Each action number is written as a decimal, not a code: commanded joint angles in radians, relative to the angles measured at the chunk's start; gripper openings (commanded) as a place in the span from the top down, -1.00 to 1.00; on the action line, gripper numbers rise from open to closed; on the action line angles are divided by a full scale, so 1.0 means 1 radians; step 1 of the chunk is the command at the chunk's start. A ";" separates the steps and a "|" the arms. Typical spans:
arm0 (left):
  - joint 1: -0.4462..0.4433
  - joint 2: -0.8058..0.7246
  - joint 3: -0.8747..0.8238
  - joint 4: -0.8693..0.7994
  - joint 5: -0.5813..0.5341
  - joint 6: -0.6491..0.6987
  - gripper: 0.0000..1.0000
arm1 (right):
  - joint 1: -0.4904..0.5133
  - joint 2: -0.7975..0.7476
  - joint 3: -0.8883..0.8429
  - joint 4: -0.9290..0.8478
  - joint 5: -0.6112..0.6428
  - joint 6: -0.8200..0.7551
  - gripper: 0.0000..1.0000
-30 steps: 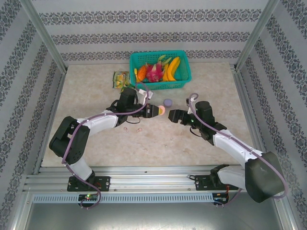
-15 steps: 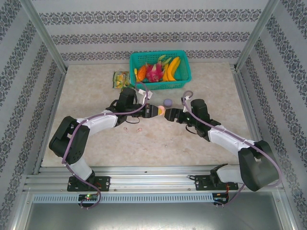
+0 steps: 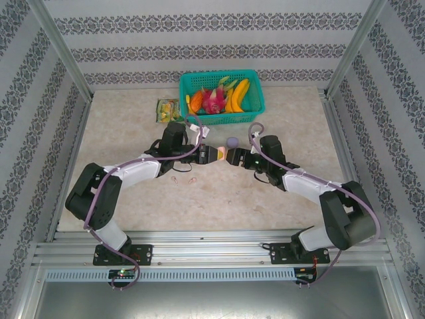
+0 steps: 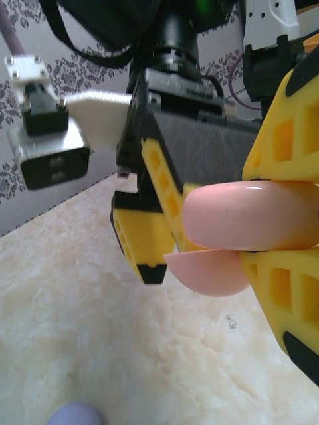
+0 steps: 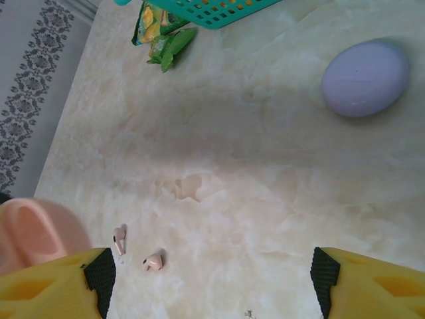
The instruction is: Insert wireless bluetooth earbuds into charging case
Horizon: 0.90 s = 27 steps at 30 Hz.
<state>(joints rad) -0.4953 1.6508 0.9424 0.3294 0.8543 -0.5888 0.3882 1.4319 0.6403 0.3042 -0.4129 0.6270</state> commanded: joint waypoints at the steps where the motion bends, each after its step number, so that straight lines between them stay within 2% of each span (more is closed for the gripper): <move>1: 0.001 -0.036 -0.009 0.056 0.033 -0.012 0.78 | -0.007 0.013 0.028 0.059 -0.010 0.024 -0.59; 8: 0.001 -0.026 -0.013 0.066 0.025 -0.010 0.78 | -0.057 -0.046 -0.008 0.054 -0.043 0.047 -0.57; 13: 0.003 -0.010 -0.005 0.082 0.053 -0.014 0.79 | -0.145 -0.141 -0.050 0.062 -0.197 0.052 -0.54; 21: 0.022 0.035 0.030 0.179 0.169 -0.095 0.79 | -0.179 -0.164 -0.031 0.062 -0.412 -0.003 -0.32; 27: 0.026 0.050 0.052 0.191 0.192 -0.111 0.78 | -0.173 -0.139 -0.017 0.071 -0.447 -0.004 -0.18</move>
<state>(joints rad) -0.4820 1.6951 0.9565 0.4477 0.9958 -0.6785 0.2180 1.2839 0.6048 0.3443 -0.8005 0.6479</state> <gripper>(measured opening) 0.226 0.592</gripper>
